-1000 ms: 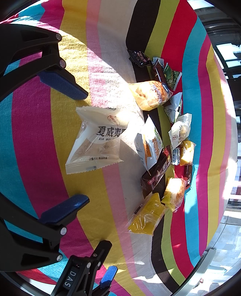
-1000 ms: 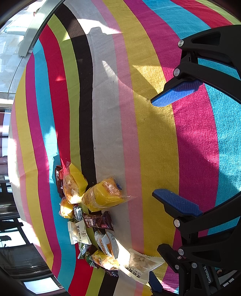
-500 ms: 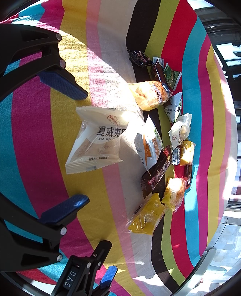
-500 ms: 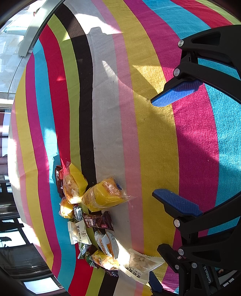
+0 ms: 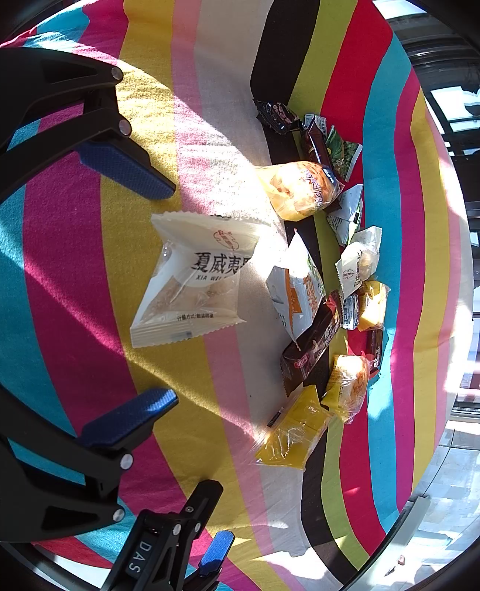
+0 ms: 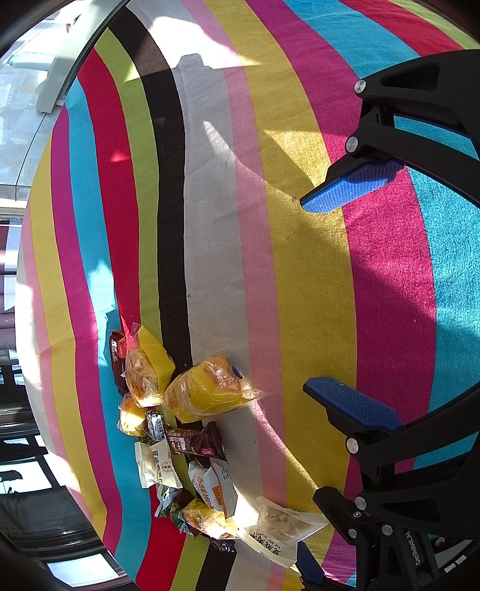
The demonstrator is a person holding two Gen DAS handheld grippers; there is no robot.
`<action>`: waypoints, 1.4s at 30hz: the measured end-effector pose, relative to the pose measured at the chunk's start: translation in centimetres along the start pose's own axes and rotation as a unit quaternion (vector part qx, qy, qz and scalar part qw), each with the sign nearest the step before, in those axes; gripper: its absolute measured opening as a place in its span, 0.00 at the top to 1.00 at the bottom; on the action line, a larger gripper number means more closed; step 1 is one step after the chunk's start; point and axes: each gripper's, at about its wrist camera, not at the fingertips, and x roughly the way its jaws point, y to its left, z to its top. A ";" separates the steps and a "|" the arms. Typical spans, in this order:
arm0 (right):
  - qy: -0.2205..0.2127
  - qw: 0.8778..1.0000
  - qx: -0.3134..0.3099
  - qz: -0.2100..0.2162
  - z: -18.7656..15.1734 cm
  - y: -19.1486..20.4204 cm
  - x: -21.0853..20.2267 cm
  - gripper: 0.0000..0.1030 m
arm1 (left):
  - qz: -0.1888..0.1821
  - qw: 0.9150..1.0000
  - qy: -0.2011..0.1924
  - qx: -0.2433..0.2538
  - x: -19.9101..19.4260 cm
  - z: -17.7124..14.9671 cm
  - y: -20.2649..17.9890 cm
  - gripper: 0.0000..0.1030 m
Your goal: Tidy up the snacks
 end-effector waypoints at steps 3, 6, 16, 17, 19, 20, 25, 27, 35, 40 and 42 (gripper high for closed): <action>0.000 1.000 0.000 0.000 0.0 0.0 0.0 0.15 | 0.000 1.000 0.000 0.000 0.0 0.0 0.0 0.01; 0.000 1.000 0.000 0.000 0.0 0.0 0.0 0.15 | 0.000 1.000 0.000 0.000 0.0 0.0 0.0 0.01; 0.000 1.000 0.000 0.000 0.0 -0.1 0.1 0.15 | 0.000 1.000 0.000 0.000 -0.1 0.0 0.0 0.01; 0.000 1.000 0.000 0.000 0.0 -0.1 0.1 0.15 | 0.000 1.000 0.000 0.000 -0.1 0.0 -0.1 0.01; 0.000 1.000 0.000 0.000 0.0 0.0 0.0 0.15 | 0.000 1.000 0.000 0.000 -0.1 0.2 0.0 0.01; 0.000 1.000 0.000 0.000 0.0 0.0 0.0 0.15 | 0.000 1.000 0.000 0.000 -0.1 0.2 0.0 0.01; 0.000 1.000 0.001 0.002 -0.2 0.3 -0.1 0.15 | 0.000 1.000 0.000 0.000 -0.1 0.1 0.0 0.01; 0.002 1.000 -0.013 0.010 -0.2 0.6 -0.1 0.15 | 0.000 1.000 0.000 0.001 -0.1 0.0 0.2 0.01; 0.005 0.995 -0.053 0.080 0.4 1.3 -0.5 0.16 | -0.009 1.000 0.010 0.009 0.1 0.2 0.2 0.01; -0.005 0.991 -0.094 0.093 2.6 4.1 0.0 0.16 | 0.002 0.998 0.003 -0.062 -1.3 -1.1 3.6 0.01; -0.005 0.991 -0.110 0.080 4.0 5.0 0.8 0.16 | -0.007 0.996 -0.004 -0.094 -1.9 -1.5 5.6 0.01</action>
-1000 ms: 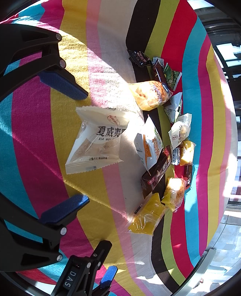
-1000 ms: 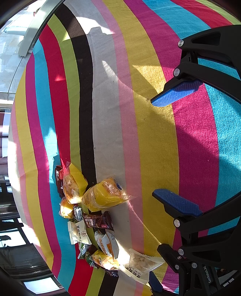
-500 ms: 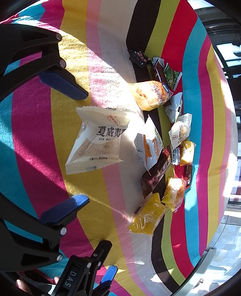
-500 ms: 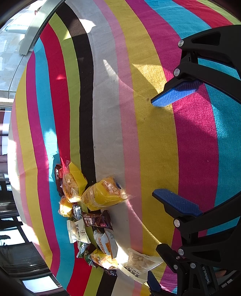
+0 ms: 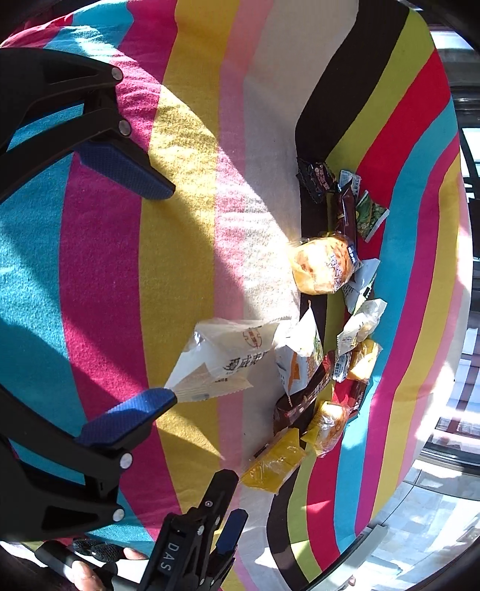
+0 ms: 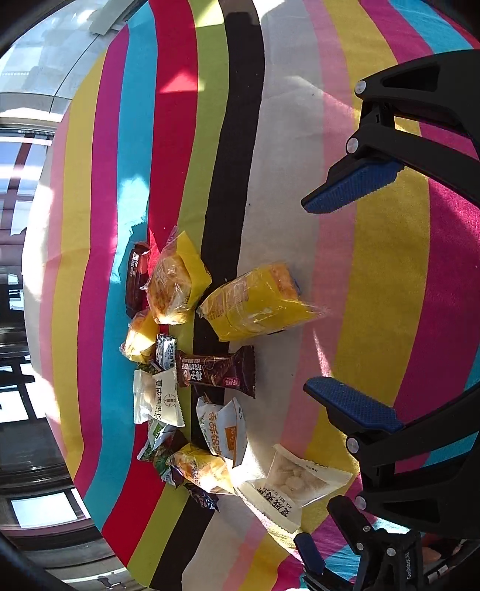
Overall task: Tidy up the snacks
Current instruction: 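Grasp the yellow bread bag with the right tool while the left tool grasps the white red-print bag, then carry both bags to the white box and open both tools to drop them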
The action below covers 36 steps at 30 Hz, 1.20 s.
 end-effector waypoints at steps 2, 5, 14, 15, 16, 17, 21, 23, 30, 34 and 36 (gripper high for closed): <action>0.004 1.000 -0.013 -0.003 1.6 0.1 1.1 0.16 | -0.001 1.000 -0.001 -0.015 -0.3 0.0 1.6 0.01; 0.014 0.999 -0.032 -0.002 3.1 0.3 2.4 0.16 | 0.005 1.000 0.004 -0.023 -0.5 0.2 3.3 0.01; -0.025 0.999 -0.030 0.031 -0.5 0.1 -0.3 0.65 | -0.024 1.000 0.001 -0.006 -1.0 0.8 1.6 0.01; -0.029 0.999 -0.019 0.035 -1.3 -0.1 -1.0 0.65 | -0.026 1.000 0.001 0.005 -0.8 1.2 0.6 0.01; -0.032 0.999 -0.005 0.038 -2.1 -0.4 -1.8 0.65 | -0.023 1.000 0.000 0.017 -0.4 1.6 -0.5 0.01; -0.036 0.998 0.009 0.041 -3.0 -0.8 -2.6 0.65 | -0.017 0.999 0.002 0.031 0.2 2.1 -1.7 0.01; -0.051 0.996 0.053 0.052 -5.9 -2.4 -5.1 0.65 | 0.029 0.993 0.011 0.111 3.1 2.5 -5.7 0.01; -0.056 0.995 0.066 0.052 -7.3 -2.9 -6.3 0.65 | -0.007 0.992 0.001 0.123 2.7 2.4 -6.1 0.32; -0.080 0.991 0.083 0.074 -10.9 -2.4 -9.6 0.65 | -0.077 0.993 -0.015 0.090 -1.5 0.3 -3.6 0.67; -0.083 0.989 0.093 0.081 -12.3 -2.1 -10.4 0.65 | -0.102 0.992 -0.023 0.066 -3.7 -2.2 -2.7 0.66; -0.080 0.989 0.095 0.086 -12.5 -1.8 -10.8 0.65 | -0.108 0.992 -0.025 0.061 -4.2 -3.4 -2.6 0.66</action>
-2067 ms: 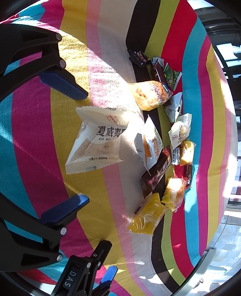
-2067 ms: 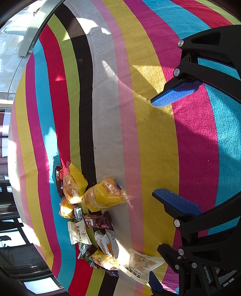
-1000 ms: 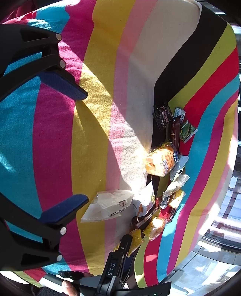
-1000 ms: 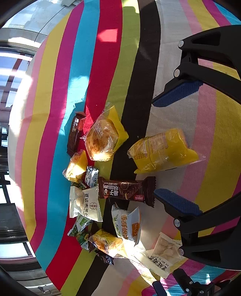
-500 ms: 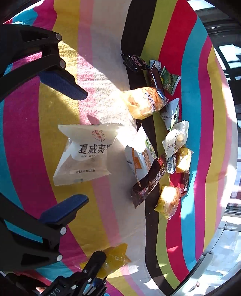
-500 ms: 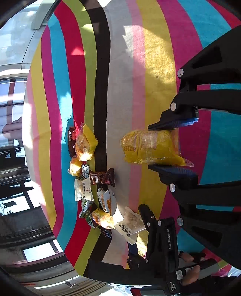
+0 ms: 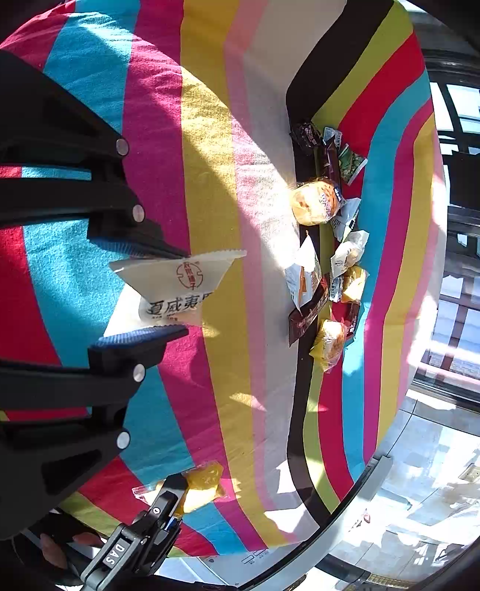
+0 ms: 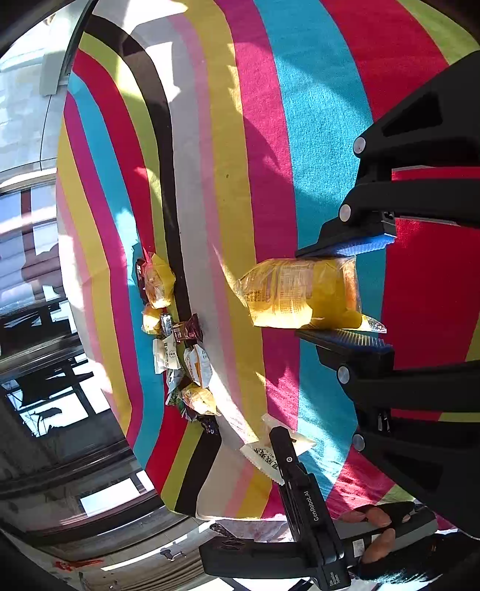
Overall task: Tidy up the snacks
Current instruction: 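Carry both bags to the white box and open both tools to drop them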
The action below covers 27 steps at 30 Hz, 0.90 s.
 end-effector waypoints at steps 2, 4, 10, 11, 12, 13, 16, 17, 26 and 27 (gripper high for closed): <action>0.007 1.000 -0.010 -0.012 -0.4 0.6 -0.2 0.65 | -0.008 1.000 -0.003 -0.007 -0.7 -1.2 0.0 0.66; 0.013 1.000 -0.012 -0.012 -0.9 1.1 -0.5 0.65 | -0.018 1.000 -0.009 -0.010 -1.6 -2.3 -0.2 0.66; 0.005 0.998 -0.051 -0.029 -2.9 3.2 -3.9 0.65 | -0.054 0.998 -0.033 -0.018 -4.9 -4.6 -1.1 0.66; 0.002 0.998 -0.051 -0.030 -3.3 3.3 -4.7 0.65 | -0.057 0.998 -0.036 -0.015 -5.4 -4.9 -1.3 0.66; -0.001 0.998 -0.051 -0.031 -3.6 3.4 -5.4 0.65 | -0.061 0.997 -0.039 -0.012 -6.0 -5.1 -1.6 0.66; -0.004 0.998 -0.050 -0.033 -3.8 3.5 -6.2 0.65 | -0.066 0.997 -0.041 -0.009 -6.4 -5.4 -2.0 0.66; -0.016 0.998 -0.046 -0.038 -4.3 3.5 -8.5 0.65 | -0.080 0.996 -0.047 0.005 -7.9 -6.1 -3.4 0.66; -0.021 0.998 -0.045 -0.041 -4.4 3.5 -9.2 0.65 | -0.085 0.995 -0.050 0.011 -8.4 -6.2 -4.0 0.66; -0.093 0.990 -0.053 -0.088 -6.5 2.1 -18.0 0.65 | -0.157 0.983 -0.056 0.072 -11.6 -7.2 -10.9 0.66; -0.098 0.990 -0.047 -0.094 -7.0 1.5 -18.7 0.65 | -0.166 0.982 -0.052 0.079 -11.7 -7.4 -11.8 0.66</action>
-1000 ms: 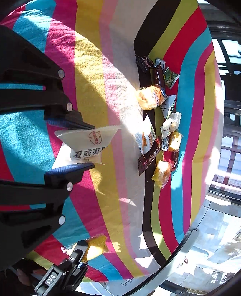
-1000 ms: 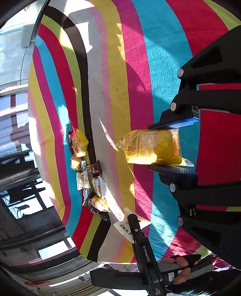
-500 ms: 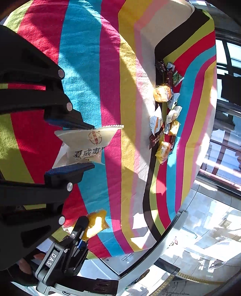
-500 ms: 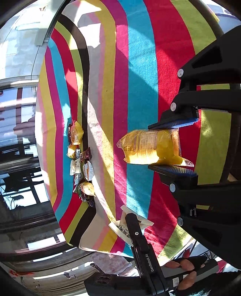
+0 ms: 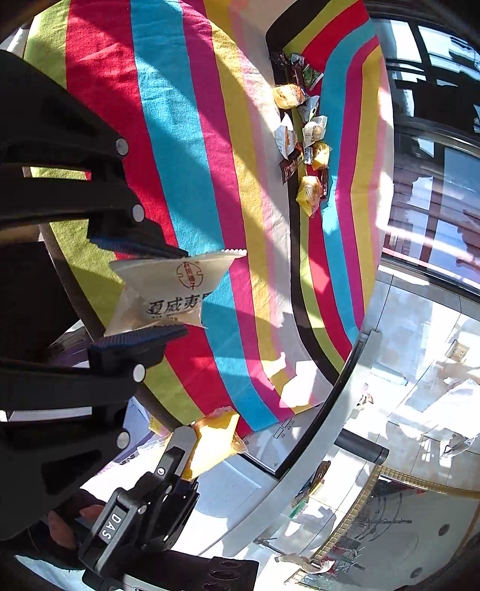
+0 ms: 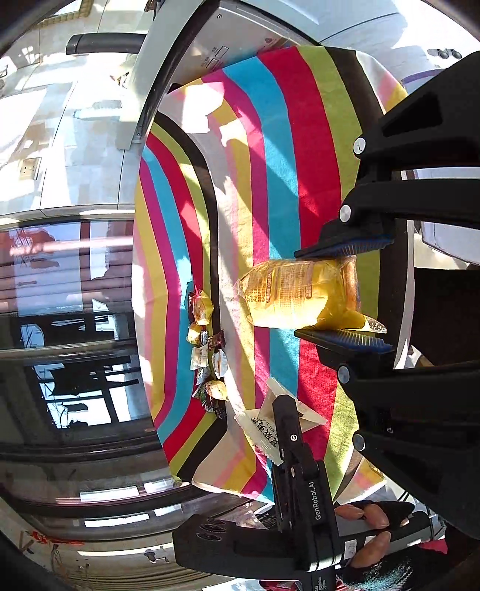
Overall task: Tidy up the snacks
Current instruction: 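Carry both bags to the white box and open both tools to drop them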
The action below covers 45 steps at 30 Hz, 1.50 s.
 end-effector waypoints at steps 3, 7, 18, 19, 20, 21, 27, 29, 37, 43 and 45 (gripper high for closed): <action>-0.005 0.999 0.023 -0.022 -1.8 -2.4 -1.7 0.65 | -0.033 0.999 0.015 0.014 0.8 -0.3 -2.4 0.66; -0.001 0.996 0.063 -0.063 -5.2 -6.0 -3.5 0.65 | -0.076 0.996 0.045 0.030 2.2 -0.8 -5.3 0.66; 0.009 0.974 0.156 -0.164 -13.9 -12.6 -7.6 0.65 | -0.170 0.968 0.144 0.119 7.3 -3.6 -16.8 0.66; 0.009 0.972 0.163 -0.171 -14.5 -13.1 -7.8 0.65 | -0.174 0.964 0.150 0.131 7.6 -3.9 -17.9 0.66; 0.010 0.969 0.170 -0.176 -15.1 -13.6 -8.0 0.65 | -0.176 0.962 0.155 0.143 7.8 -4.1 -18.8 0.66; 0.012 0.968 0.177 -0.180 -15.6 -14.0 -8.1 0.65 | -0.179 0.958 0.160 0.154 8.0 -4.4 -19.9 0.66; 0.027 0.959 0.200 -0.198 -18.0 -16.0 -7.7 0.65 | -0.203 0.942 0.190 0.189 9.7 -6.4 -23.8 0.66; 0.033 0.956 0.205 -0.205 -18.5 -16.6 -7.5 0.65 | -0.208 0.937 0.201 0.195 10.6 -7.1 -24.5 0.66; 0.046 0.955 0.211 -0.201 -20.1 -17.2 -6.9 0.64 | -0.214 0.928 0.239 0.191 13.8 -9.4 -25.3 0.61; -0.008 0.962 0.221 -0.161 -19.0 -16.3 -7.5 0.37 | -0.170 0.946 0.214 0.174 15.0 -9.0 -23.0 0.18; -0.004 0.963 0.212 -0.168 -18.5 -16.0 -7.2 0.36 | -0.155 0.950 0.212 0.167 14.9 -8.6 -21.7 0.17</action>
